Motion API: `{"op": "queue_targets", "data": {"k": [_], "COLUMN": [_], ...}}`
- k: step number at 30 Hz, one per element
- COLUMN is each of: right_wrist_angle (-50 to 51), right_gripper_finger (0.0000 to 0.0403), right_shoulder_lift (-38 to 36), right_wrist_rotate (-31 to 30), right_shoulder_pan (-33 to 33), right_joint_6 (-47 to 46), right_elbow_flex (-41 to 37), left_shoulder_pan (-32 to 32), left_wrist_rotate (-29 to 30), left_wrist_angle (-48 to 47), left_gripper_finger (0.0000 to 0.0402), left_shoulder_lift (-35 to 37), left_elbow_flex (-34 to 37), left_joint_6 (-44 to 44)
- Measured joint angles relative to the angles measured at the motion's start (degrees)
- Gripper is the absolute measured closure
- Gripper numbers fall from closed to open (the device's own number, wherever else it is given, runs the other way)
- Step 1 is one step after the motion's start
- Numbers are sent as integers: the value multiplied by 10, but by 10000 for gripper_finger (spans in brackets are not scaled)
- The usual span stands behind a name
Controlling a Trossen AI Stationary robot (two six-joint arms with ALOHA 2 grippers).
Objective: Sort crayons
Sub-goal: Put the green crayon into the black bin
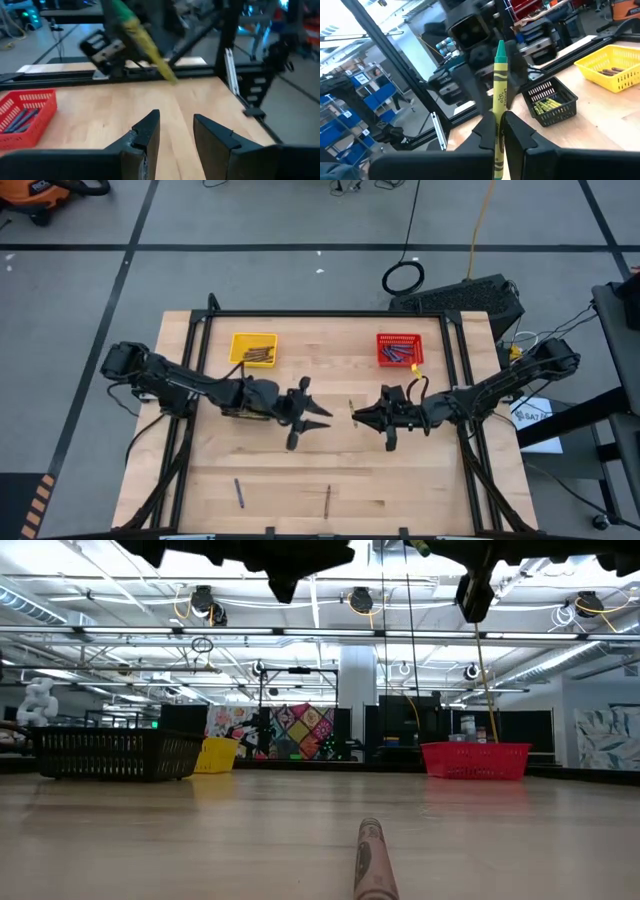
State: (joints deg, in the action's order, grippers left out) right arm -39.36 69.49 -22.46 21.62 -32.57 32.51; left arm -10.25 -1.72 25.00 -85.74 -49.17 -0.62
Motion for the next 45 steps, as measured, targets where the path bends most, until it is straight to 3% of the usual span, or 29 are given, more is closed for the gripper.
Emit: {"op": "queue_targets", "data": {"k": [4, 10, 18, 26, 29, 45], "right_wrist_angle": [1, 4, 1, -4, -2, 2], "right_gripper_finger": [403, 403, 403, 403, 403, 403], "right_shoulder_lift": [0, 0, 0, 0, 0, 0], "right_wrist_rotate": [0, 1, 1, 1, 1, 1], "right_shoulder_pan": [4, 2, 1, 1, 1, -2], "right_joint_6": [18, 24, 24, 33, 32, 35], "right_elbow_flex": [0, 0, 0, 0, 0, 0], "left_shoulder_pan": [18, 32, 41, 55, 55, 82], "left_wrist_rotate": [-2, -58, -14, -31, -67, -79], "left_wrist_angle": [54, 102, 115, 150, 182, 210], "left_gripper_finger": [279, 279, 279, 279, 279, 279], "left_shoulder_lift": [-13, -13, -24, -76, -86, -87], "left_elbow_flex": [0, 0, -1, -21, -26, -26], "left_joint_6": [-51, -126, -142, -176, -173, -201]}}
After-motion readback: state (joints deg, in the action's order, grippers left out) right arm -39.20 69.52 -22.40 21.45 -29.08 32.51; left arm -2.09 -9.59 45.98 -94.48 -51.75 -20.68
